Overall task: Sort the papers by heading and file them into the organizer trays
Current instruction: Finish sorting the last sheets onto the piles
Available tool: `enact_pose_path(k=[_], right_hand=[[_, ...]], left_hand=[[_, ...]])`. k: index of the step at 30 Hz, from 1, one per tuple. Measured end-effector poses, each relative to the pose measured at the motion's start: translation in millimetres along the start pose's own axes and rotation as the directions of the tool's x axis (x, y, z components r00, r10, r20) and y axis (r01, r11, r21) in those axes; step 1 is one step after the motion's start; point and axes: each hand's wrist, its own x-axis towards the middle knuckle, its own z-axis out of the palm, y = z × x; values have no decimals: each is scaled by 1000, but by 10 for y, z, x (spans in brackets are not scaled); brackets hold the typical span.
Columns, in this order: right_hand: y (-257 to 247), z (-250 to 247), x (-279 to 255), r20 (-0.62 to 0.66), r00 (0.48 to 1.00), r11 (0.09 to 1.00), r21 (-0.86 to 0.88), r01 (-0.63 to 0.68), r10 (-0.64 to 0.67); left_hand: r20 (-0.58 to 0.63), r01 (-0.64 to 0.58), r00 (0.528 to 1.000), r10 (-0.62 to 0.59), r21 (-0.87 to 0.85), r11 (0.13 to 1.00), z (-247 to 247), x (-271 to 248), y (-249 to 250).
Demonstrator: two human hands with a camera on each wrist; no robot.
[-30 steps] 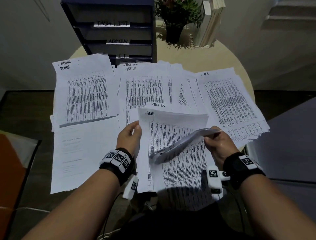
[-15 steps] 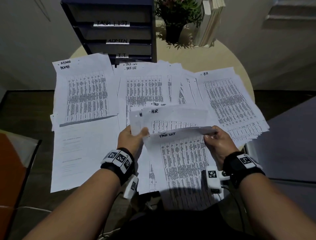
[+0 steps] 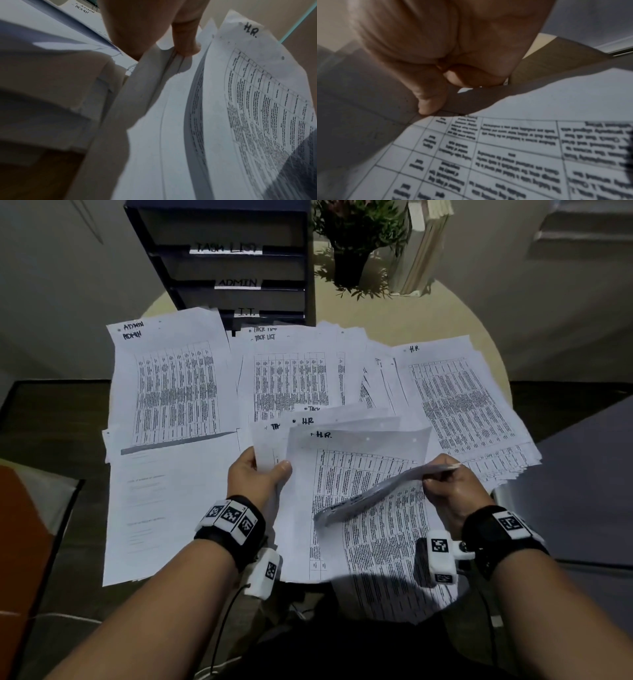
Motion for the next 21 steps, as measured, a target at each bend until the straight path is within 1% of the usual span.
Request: enact_pose_path(k=[3,5,8,10,12,13,14,15,16,17,20,21], right_hand=[[14,15,22,-21,999,1000,-11,-29,28],[17,28,19,-19,999,999,-25,-30,30],[39,29,25,-2,1000,999,-30,-27,27],[40,43,33,-5,999,999,-4,-34,34],[30,84,34,-1,999,998,56,-32,32],[25,112,35,-2,1000,997,77,-31,31],[35,136,46,2,1000,995,91,-30,30],[41,163,52,12,999,995,97,-34,33],[42,199,56,29,999,994,103,-37,34],[50,222,61,38,999,993,110,-41,37],[31,271,49,51,998,991,126,-35,29],[13,278,39,49,999,993,118,-30,25]], left_hand=[[59,-15,998,12,51,999,20,-31,38],[78,-25,997,20,59,998,33,-65,73],[61,-14,998,11,49,999,19,-53,63],[71,-34,997,27,103,994,6,-55,74],[115,-27,993,9,154,988,-19,-58,66],[139,-31,990,-2,234,972,-50,-44,41],[160,-64,987,5,367,928,-84,-22,7],[186,-114,982,20,510,853,-118,4,-32],[203,-139,979,19,594,792,-147,26,-67],[216,-140,976,4,618,774,-152,33,-83],[220,-130,975,-10,608,783,-140,11,-97],[218,-121,976,-13,590,798,-139,3,-106]])
